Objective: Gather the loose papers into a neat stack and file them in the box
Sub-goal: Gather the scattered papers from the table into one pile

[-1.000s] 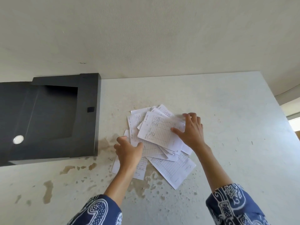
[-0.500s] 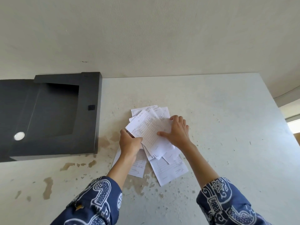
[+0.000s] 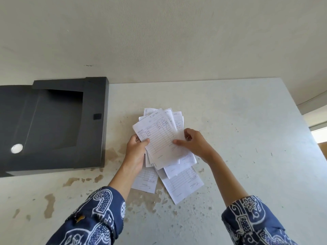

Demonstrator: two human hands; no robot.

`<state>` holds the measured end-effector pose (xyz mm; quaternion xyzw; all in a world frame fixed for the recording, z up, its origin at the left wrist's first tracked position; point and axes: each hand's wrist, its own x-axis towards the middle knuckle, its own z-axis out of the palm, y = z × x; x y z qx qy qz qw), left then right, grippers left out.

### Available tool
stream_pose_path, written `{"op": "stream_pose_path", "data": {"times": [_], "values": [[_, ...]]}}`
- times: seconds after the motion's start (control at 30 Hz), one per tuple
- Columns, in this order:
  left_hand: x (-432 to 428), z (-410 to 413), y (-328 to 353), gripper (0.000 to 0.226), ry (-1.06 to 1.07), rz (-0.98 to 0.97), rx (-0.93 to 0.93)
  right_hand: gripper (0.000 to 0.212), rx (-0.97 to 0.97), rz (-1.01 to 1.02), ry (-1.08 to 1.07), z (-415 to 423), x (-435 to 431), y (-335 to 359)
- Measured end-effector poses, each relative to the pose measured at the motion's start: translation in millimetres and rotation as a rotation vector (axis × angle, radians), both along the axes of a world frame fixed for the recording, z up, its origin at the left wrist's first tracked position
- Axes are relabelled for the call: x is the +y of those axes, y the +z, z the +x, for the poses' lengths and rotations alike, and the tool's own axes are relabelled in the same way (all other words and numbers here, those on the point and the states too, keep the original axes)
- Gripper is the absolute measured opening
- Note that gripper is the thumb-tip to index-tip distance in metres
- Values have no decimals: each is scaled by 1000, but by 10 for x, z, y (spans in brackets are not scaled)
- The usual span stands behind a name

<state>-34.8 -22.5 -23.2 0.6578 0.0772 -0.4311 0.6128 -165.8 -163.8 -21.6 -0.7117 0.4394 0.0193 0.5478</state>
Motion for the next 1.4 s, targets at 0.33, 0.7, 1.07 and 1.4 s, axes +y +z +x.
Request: {"op": "stream_pose_path", "data": {"times": [0.33, 0.7, 1.07, 1.4], "values": [[-1, 16, 2, 26, -100, 48, -44, 41, -211, 260, -75, 38, 67, 37], [480, -68, 75, 61, -392, 655, -752, 36, 143, -466, 276, 235, -339, 67], [558, -395, -3, 52, -529, 756, -660, 35, 356, -544, 487, 431, -372, 115], [600, -34, 118, 18, -592, 651, -718, 24, 78, -164, -51, -287, -331, 99]]}}
